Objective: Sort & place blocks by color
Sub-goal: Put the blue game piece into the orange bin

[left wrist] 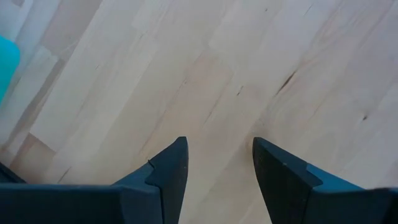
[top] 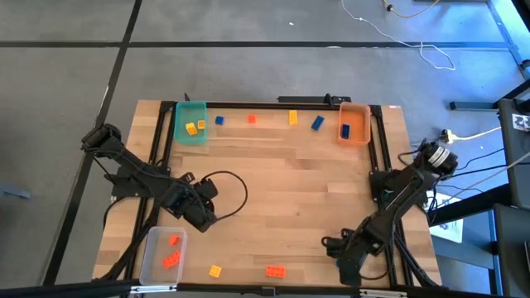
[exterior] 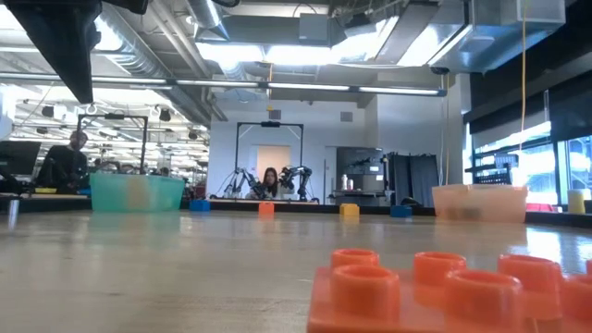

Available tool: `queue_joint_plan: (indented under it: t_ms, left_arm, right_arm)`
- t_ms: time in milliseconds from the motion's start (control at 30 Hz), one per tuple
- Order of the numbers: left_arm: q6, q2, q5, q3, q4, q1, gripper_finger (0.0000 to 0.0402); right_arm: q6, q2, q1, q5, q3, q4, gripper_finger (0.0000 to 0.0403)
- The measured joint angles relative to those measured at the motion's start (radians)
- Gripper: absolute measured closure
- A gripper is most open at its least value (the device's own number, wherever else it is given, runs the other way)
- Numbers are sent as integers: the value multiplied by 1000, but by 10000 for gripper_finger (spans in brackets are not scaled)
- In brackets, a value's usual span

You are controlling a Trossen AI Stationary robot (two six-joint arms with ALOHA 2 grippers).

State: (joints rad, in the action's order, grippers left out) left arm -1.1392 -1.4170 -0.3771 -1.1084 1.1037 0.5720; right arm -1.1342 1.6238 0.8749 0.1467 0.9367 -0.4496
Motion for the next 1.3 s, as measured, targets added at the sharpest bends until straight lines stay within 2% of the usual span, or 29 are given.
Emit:
queue_joint_plan:
  t_ms: [167, 367, 500, 767, 1300]
  left_arm:
    - [0, 0, 0, 0, -5, 1, 232]
    - [35, 0, -1, 0, -18, 0, 232]
    - [51, 0, -5, 0, -23, -2, 232]
    - [51, 0, -7, 0, -24, -2, 232]
    - [52, 0, -7, 0, -25, -2, 232]
  right_arm:
    - [-17, 96, 0, 3, 83, -90, 134]
    - [14, 132, 0, -9, 206, -290, 134]
    - [-73, 136, 0, -23, 241, -384, 134]
    - [-296, 139, 0, -14, 204, -347, 134]
    - [-271, 249, 0, 60, 202, -308, 134]
